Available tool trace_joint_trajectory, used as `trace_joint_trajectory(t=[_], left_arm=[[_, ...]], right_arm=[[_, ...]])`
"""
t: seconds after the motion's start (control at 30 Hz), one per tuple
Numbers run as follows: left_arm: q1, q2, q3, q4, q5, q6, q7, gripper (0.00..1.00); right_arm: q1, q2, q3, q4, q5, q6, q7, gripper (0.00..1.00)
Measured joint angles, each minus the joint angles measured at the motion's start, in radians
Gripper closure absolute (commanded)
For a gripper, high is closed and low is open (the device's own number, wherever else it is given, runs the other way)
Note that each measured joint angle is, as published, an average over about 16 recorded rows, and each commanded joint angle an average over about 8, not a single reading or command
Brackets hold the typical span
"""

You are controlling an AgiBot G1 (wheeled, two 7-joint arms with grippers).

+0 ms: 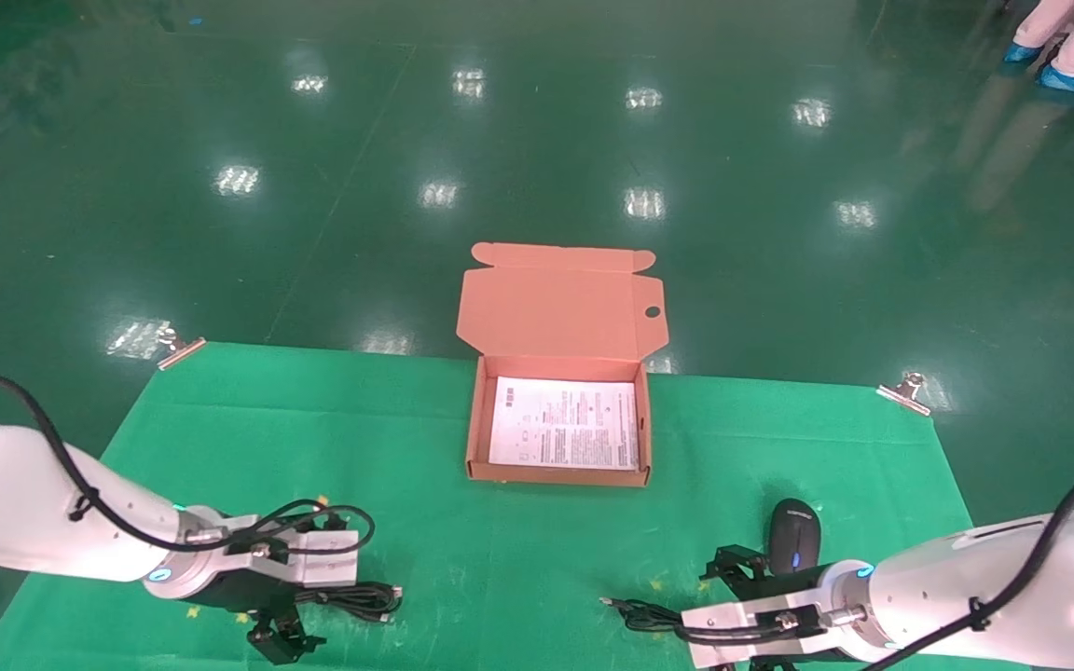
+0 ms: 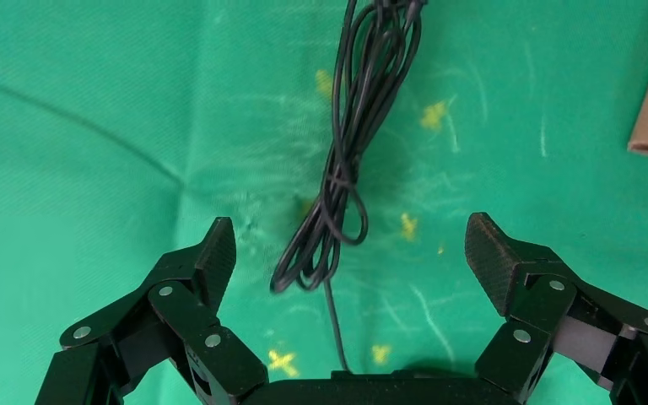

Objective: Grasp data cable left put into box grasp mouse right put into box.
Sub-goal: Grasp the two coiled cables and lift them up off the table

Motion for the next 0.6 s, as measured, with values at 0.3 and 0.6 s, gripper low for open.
trace_joint_trajectory(t=[0.3,0.6], left_arm=[[-0.011,0.012,-0.015,0.089,-0.022,-0.031,0.028,1.0],[-0.012,0.012,-0.017,0.1,-0.026,-0.037,0.031,1.0]], right_arm=[[-0.005,-0.029,0.001,-0.051,-0.005,0.039,-0.011,1.0],[-0.007,-0.032,0.001,-0.057,-0.005,0.045,-0.013,1.0]])
